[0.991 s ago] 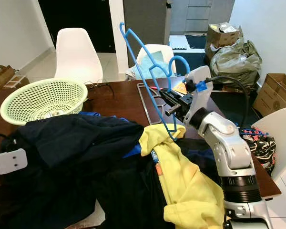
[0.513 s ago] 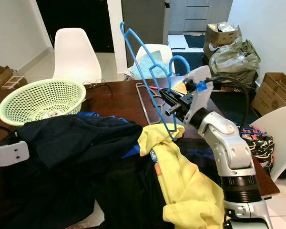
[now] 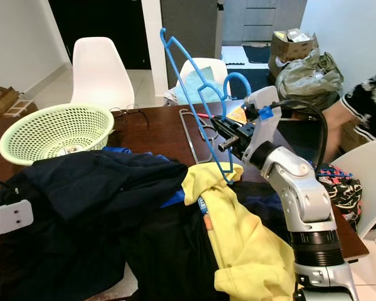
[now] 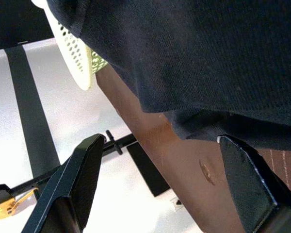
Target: Hang hanger
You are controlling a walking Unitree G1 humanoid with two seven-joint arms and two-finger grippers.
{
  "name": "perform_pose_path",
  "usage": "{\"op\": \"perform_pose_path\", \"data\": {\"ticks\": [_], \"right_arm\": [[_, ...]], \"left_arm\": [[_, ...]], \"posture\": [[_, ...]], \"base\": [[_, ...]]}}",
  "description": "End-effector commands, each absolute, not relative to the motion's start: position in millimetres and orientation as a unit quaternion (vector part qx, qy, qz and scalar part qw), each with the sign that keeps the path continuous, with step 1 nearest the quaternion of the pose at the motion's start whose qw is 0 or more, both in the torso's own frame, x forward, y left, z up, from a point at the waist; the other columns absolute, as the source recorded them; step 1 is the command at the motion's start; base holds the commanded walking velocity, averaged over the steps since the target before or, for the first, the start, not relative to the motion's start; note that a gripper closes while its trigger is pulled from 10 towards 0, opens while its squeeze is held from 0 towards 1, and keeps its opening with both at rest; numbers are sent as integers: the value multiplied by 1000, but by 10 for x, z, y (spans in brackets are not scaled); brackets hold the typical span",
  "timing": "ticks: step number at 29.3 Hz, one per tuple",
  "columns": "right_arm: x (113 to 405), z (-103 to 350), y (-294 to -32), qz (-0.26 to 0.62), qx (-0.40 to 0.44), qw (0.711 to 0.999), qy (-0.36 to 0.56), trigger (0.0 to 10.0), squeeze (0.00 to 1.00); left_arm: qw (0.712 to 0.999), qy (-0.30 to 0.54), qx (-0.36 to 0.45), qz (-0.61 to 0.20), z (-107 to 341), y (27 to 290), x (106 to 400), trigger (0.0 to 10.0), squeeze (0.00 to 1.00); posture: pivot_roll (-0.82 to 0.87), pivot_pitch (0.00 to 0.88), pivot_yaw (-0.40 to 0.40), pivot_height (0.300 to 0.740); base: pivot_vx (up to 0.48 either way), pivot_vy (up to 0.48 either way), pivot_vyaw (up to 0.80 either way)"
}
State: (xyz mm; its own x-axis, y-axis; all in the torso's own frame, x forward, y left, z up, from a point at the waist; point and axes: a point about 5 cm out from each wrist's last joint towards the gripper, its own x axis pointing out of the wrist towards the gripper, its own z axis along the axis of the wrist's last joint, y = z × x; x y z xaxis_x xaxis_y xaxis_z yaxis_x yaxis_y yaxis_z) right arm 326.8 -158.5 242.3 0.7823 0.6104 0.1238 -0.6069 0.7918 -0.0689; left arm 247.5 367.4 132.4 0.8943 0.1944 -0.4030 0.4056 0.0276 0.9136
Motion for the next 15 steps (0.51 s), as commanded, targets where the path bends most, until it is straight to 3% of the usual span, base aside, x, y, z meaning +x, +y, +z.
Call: {"op": "perform_pose_path", "data": {"ticks": [1,15], "right_arm": [[3257,2458,-1598,321,-10,944,-77,10000,0],[3247,2448,-1607,319,-15,945,-73,10000,0]], "left_arm": [[684,226,689,-75,1322,3708,2458,10000,0],[694,179,695,-64,1436,3573,2773,10000,0]], "posture": [[-19,0,26,740],[-30,7,26,740]], "base": [[0,0,0],[0,0,0]]}}
